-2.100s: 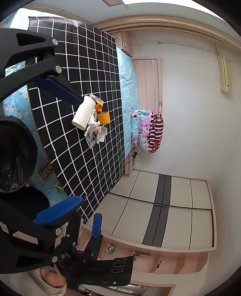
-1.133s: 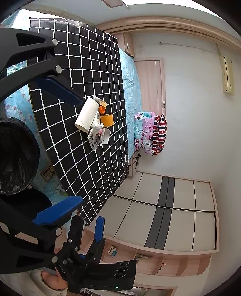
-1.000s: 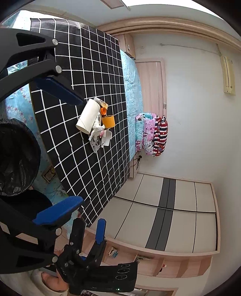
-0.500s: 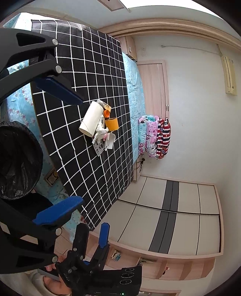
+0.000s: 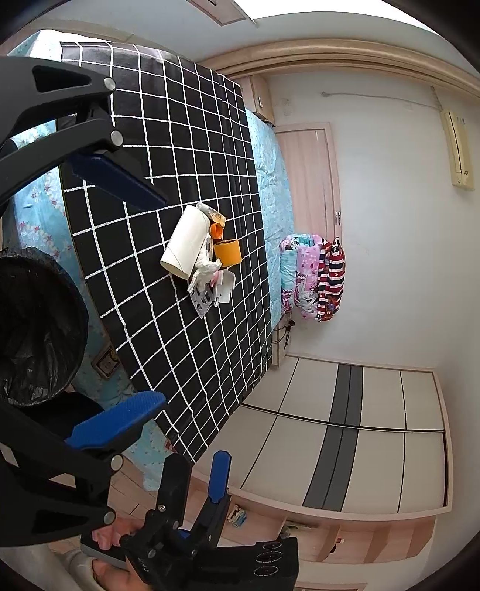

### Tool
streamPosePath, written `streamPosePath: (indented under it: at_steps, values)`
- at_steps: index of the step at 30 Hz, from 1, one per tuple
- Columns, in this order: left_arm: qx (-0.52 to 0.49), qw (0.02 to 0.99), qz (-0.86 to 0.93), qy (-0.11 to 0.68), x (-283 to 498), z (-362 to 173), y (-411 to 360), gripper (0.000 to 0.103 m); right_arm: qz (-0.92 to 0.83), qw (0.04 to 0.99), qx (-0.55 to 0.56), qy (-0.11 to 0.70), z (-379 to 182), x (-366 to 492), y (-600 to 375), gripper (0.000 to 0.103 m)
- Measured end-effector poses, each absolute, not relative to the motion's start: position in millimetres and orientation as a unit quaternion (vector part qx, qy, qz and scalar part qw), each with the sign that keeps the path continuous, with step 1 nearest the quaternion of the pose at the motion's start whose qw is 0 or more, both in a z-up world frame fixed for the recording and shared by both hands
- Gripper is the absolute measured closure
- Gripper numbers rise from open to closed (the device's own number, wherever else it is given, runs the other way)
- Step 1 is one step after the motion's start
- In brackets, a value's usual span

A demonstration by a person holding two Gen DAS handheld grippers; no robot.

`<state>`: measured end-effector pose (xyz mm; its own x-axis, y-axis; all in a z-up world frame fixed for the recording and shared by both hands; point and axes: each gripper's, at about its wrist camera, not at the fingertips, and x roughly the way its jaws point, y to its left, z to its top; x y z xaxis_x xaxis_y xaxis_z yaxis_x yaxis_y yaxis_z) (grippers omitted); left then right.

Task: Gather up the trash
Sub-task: 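Move both tools toward the pile of trash on the bed, then grasp the cardboard tube with the left tool while the right tool grasps the white tissue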

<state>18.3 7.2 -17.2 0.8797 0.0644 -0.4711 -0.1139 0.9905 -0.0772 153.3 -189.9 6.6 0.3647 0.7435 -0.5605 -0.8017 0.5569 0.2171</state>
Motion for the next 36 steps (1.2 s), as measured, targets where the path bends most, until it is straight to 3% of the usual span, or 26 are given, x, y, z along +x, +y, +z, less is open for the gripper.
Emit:
streamPosePath:
  at_steps: [22, 26, 36]
  values:
    - [-0.043, 0.96, 0.065, 0.269, 52.2, -32.6, 27.1, 0.009, 0.477, 0.813, -0.057, 0.327, -3.7, 189.9, -155.3, 0.005]
    - [-0.05, 0.956, 0.069, 0.279, 64.8, -39.2, 35.1, 0.016, 0.481, 0.807, -0.059, 0.338, -10.6, 202.0, -144.0, 0.011]
    - [-0.062, 0.947, 0.068, 0.307, 101.0, -59.7, 49.1, 0.02, 0.485, 0.797, -0.074, 0.352, -26.3, 228.7, -113.0, 0.019]
